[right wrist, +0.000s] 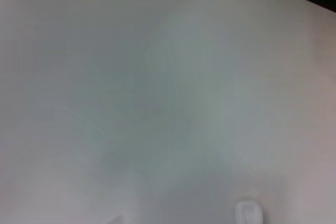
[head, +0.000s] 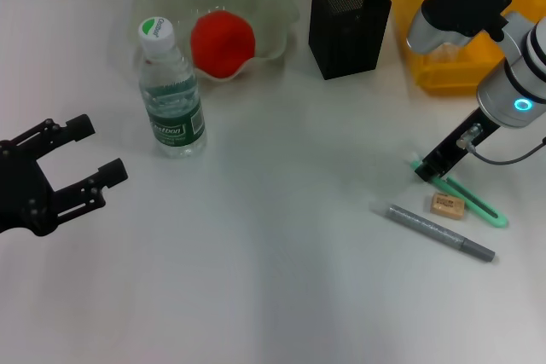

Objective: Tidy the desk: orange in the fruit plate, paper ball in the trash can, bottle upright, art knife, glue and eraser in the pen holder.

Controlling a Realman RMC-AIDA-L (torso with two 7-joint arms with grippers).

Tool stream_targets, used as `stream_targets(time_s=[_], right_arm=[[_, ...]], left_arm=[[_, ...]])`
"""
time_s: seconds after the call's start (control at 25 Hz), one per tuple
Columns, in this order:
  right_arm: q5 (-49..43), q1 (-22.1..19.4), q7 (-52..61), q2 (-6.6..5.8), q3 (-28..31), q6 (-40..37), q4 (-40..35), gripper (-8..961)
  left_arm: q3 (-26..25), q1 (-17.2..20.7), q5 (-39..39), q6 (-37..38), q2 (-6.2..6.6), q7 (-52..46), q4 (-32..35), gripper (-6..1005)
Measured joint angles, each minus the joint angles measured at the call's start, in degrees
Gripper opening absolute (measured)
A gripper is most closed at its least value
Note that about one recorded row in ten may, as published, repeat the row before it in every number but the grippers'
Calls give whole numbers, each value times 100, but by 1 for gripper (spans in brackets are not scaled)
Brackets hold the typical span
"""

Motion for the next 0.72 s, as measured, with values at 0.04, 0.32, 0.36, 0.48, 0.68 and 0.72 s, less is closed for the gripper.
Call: stream_targets(time_s=[0.04,0.32,0.36,0.48,0.68,0.72], right_arm=[[0,0,0,0,0,0,0,210],[63,-350,0,4,467,-647,-1796,170],[63,-350,0,4,467,-647,-1796,170],[184,-460,6,18,610,-688,-2479,171],[999,-664,-54,15,757,-8,-3133,172],[1197,-741,-110,15,739,285,-3178,172]], left_arm=[[0,0,0,0,0,0,0,785],[-8,-18,0,6,28,15,-109,785],[-8,-18,0,6,28,15,-109,785],[-9,-15,1,22,20,68,-113,785],[-8,6,0,30,-4,94,-115,785],[-8,19,0,30,-13,95,-119,785]])
